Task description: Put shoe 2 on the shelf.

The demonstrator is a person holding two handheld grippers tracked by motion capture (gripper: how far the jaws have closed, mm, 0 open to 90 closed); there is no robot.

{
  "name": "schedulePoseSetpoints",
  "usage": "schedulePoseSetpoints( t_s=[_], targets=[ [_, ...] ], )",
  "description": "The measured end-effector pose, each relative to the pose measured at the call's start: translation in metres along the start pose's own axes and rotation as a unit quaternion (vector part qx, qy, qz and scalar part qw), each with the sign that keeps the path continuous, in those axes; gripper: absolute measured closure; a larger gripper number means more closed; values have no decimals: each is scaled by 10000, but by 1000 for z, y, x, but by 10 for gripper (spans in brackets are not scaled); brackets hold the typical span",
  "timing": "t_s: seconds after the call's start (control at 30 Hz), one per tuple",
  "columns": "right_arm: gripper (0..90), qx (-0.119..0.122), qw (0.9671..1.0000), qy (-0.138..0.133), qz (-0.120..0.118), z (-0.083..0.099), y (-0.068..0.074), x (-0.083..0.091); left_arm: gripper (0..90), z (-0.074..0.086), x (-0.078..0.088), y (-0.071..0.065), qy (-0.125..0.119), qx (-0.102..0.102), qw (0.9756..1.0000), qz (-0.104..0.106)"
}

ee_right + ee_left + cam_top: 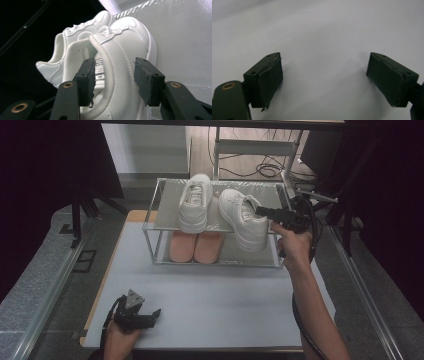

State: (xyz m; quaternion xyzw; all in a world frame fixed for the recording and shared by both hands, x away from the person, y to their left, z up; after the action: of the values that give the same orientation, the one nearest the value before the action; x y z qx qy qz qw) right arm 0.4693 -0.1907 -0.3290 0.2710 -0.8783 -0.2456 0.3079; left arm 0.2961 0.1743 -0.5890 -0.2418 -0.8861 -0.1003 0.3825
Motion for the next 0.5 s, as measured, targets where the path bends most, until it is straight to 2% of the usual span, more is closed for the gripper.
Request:
schedulePoseSetpoints(
  t_s=[0.2,0.33,0.4,0.5],
  targets=[
    [511,55,9997,-212,-105,-10,3,17,137,0,0,0,0,1,10000,0],
    [552,223,9991,-325,-178,-12,0,36,137,0,0,0,12,-7,10000,3],
    [552,247,9990,-312,-192,-11,-2,40,136,0,0,0,-3,12,10000,5],
    [561,483,9986,-194,-55,-2,-10,48,136,0,0,0,-2,10,10000,5]
  ],
)
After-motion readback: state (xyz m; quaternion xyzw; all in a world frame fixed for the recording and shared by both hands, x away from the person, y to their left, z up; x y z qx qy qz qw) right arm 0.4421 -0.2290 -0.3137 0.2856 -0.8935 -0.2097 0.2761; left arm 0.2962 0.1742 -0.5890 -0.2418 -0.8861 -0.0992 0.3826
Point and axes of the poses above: each handheld gripper's, and its own axes: x roughly backward along the jaws, z roughly out of its underside, y roughly to its left, the point moved 9 cm from there along -x, roughly forward along the jaws, and after that the axes turned 1 degree about y, right-handed, at the moved point
